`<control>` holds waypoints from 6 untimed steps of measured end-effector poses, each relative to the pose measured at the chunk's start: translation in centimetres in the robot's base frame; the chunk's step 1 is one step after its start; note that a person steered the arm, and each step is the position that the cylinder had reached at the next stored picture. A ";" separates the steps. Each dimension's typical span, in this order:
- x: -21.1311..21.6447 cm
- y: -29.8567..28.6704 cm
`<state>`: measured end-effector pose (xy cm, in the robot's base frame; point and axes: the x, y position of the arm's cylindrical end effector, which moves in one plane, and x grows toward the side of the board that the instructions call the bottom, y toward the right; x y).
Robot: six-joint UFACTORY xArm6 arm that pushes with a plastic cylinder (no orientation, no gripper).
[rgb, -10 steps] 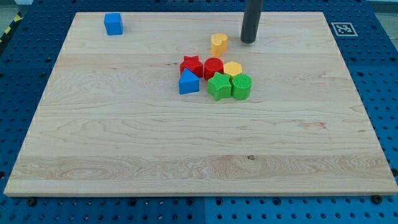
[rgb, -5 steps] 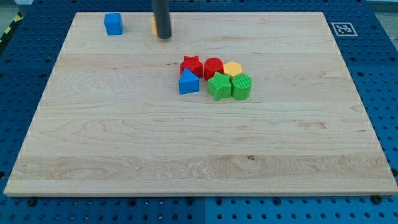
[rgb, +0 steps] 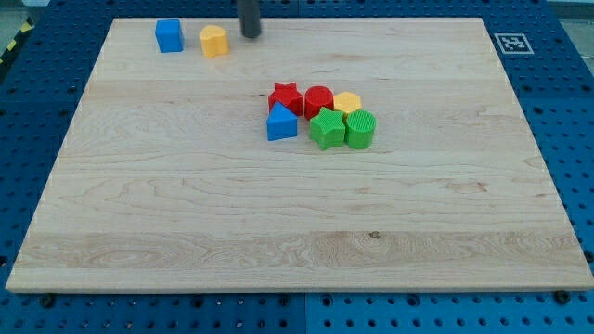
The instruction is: Move the heart at the right side of the blue cube
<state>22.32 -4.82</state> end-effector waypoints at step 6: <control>3.9 -1.9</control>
